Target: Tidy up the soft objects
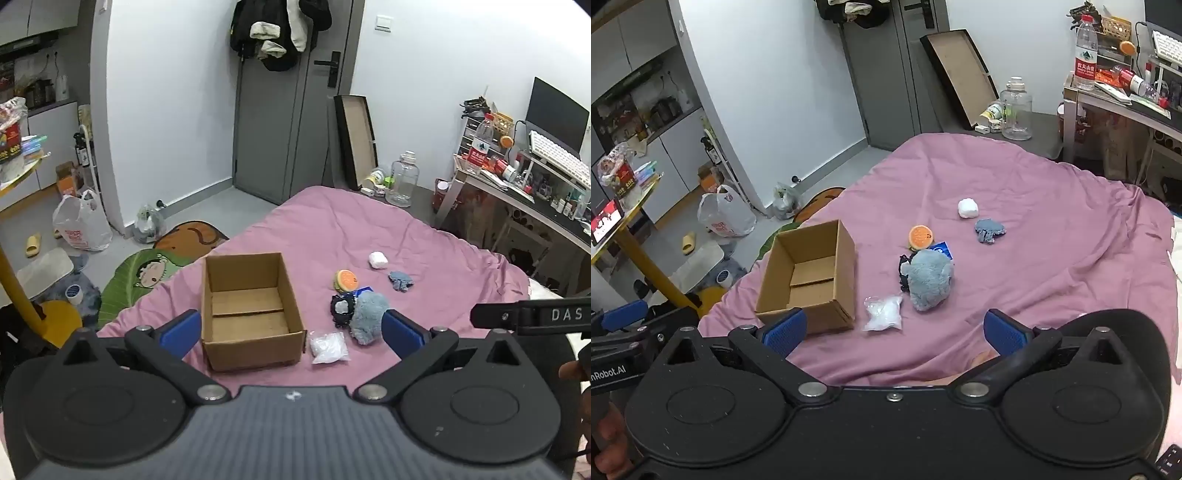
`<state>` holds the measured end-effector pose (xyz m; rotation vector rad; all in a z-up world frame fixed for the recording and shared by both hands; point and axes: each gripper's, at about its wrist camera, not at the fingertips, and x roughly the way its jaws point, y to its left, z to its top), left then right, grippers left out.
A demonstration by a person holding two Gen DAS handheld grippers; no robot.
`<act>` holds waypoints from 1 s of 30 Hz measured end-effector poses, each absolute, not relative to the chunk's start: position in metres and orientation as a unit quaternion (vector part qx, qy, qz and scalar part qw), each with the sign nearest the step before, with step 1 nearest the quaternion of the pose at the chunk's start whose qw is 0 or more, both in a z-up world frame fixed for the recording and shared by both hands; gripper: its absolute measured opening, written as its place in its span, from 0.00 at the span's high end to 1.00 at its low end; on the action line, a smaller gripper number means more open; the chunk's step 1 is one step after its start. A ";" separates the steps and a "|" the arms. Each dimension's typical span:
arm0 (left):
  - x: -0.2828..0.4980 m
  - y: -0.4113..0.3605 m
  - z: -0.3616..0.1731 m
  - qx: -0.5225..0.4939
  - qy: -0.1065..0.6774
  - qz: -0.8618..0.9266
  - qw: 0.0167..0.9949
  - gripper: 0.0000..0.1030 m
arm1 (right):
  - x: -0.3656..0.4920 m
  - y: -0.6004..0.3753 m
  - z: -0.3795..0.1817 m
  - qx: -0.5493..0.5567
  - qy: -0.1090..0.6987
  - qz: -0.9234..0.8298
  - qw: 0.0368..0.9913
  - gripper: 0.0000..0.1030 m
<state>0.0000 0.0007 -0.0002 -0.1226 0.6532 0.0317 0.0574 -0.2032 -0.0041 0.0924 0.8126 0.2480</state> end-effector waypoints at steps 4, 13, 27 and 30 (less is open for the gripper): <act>-0.001 0.001 -0.001 -0.055 0.326 0.014 0.944 0.00 | 0.058 -0.206 -0.004 0.039 0.393 0.119 0.911 0.00; 0.005 -0.007 -0.006 -0.050 0.327 0.013 0.944 0.00 | 0.055 -0.203 -0.005 0.029 0.380 0.113 0.918 0.00; 0.002 -0.005 -0.006 -0.056 0.323 0.014 0.945 0.00 | 0.053 -0.199 -0.003 0.012 0.377 0.114 0.919 0.00; 0.002 -0.005 -0.006 -0.056 0.322 0.014 0.945 0.00 | 0.053 -0.198 -0.004 0.012 0.377 0.113 0.919 0.00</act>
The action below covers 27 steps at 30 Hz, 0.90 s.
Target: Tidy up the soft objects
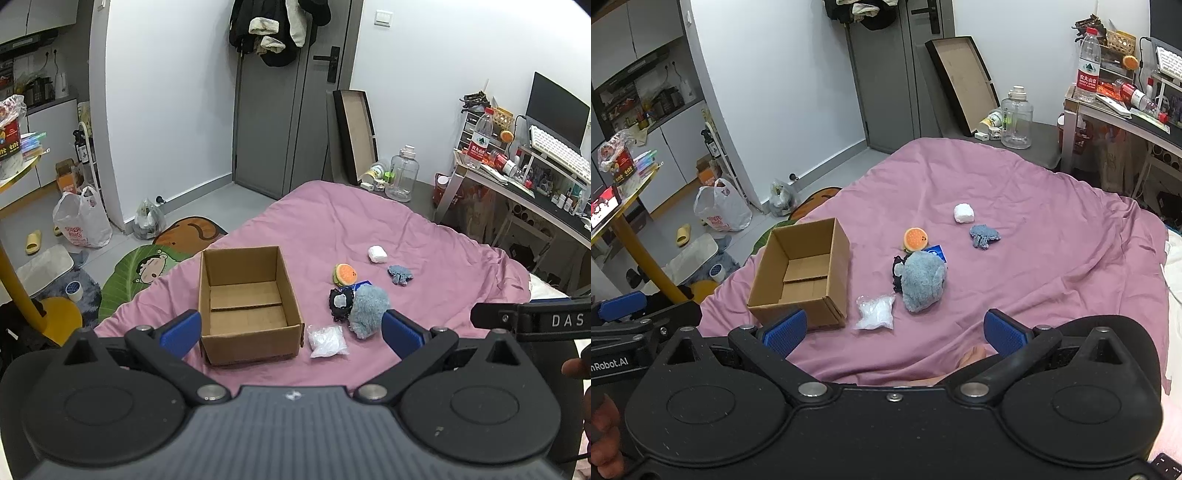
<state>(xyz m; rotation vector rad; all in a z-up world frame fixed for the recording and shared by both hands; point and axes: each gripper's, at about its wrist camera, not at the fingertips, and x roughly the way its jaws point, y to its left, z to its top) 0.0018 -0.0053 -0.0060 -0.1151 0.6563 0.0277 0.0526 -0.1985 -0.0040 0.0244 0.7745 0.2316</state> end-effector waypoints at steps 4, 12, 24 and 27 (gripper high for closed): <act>0.002 -0.006 -0.007 -0.059 0.325 0.014 0.944 0.00 | 0.053 -0.199 -0.005 0.012 0.378 0.112 0.919 0.00; -0.001 -0.002 -0.005 -0.066 0.317 0.016 0.946 0.00 | 0.051 -0.199 -0.007 0.020 0.379 0.107 0.919 0.00; 0.001 -0.001 -0.008 -0.065 0.323 0.018 0.944 0.00 | 0.051 -0.198 -0.010 0.015 0.380 0.105 0.919 0.00; 0.001 0.000 -0.008 -0.065 0.324 0.018 0.944 0.00 | 0.051 -0.198 -0.010 0.014 0.381 0.105 0.918 0.00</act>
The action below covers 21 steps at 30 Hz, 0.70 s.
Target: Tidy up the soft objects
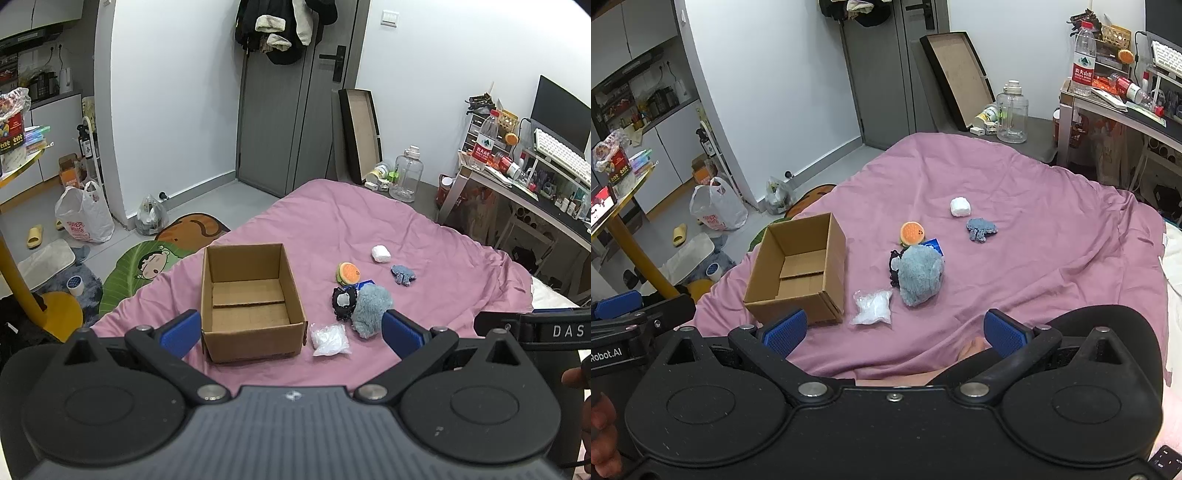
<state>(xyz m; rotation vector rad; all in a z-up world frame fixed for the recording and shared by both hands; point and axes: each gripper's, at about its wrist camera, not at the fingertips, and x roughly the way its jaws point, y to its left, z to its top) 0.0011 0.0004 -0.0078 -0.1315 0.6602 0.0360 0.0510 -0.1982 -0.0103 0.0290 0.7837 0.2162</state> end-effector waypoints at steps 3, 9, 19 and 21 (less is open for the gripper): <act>0.001 0.000 -0.008 -0.065 0.324 0.018 0.944 0.00 | 0.051 -0.198 -0.011 0.016 0.381 0.105 0.918 0.00; 0.003 0.001 -0.010 -0.065 0.327 0.020 0.942 0.00 | 0.050 -0.198 -0.012 0.013 0.386 0.105 0.917 0.00; 0.003 0.002 -0.011 -0.065 0.327 0.021 0.942 0.00 | 0.050 -0.198 -0.012 0.012 0.385 0.105 0.917 0.00; 0.003 0.001 -0.011 -0.065 0.328 0.021 0.942 0.00 | 0.050 -0.198 -0.012 0.011 0.385 0.105 0.917 0.00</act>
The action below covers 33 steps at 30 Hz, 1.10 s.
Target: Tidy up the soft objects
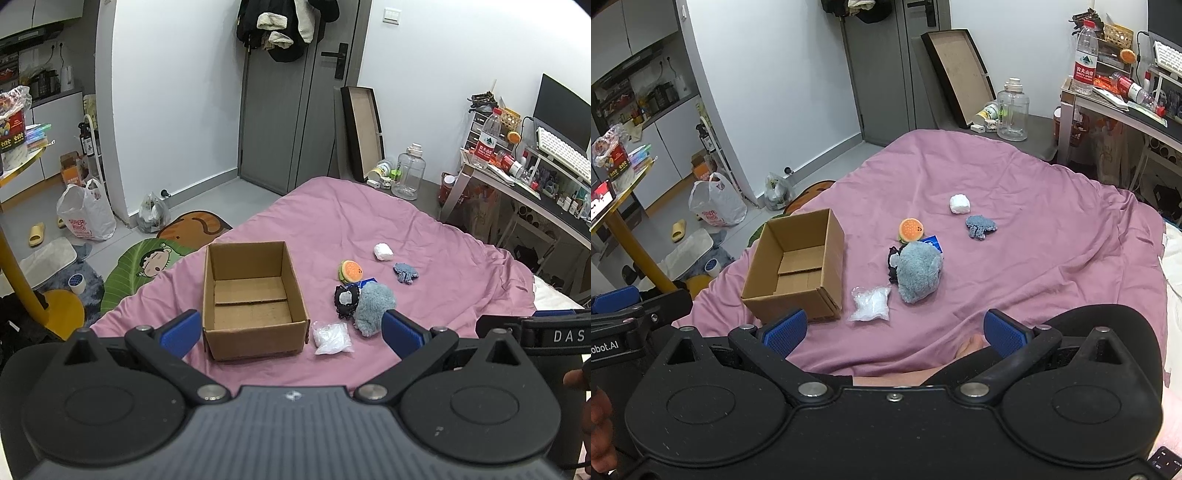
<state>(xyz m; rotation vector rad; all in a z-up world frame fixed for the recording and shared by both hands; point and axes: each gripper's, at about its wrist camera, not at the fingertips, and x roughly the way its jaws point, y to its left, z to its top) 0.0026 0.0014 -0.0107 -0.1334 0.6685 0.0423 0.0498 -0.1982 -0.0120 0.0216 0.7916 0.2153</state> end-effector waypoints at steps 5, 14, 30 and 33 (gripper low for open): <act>0.004 0.000 -0.012 -0.063 0.331 0.018 0.941 0.00 | 0.052 -0.197 -0.013 0.010 0.387 0.104 0.916 0.00; 0.020 -0.001 -0.013 -0.066 0.339 0.014 0.938 0.00 | 0.070 -0.196 -0.015 0.013 0.398 0.105 0.911 0.00; 0.080 -0.010 -0.032 -0.076 0.370 0.010 0.926 0.00 | 0.128 -0.220 -0.037 0.082 0.426 0.105 0.895 0.00; 0.093 -0.011 -0.036 -0.078 0.375 0.008 0.924 0.01 | 0.141 -0.227 -0.044 0.098 0.428 0.101 0.893 0.01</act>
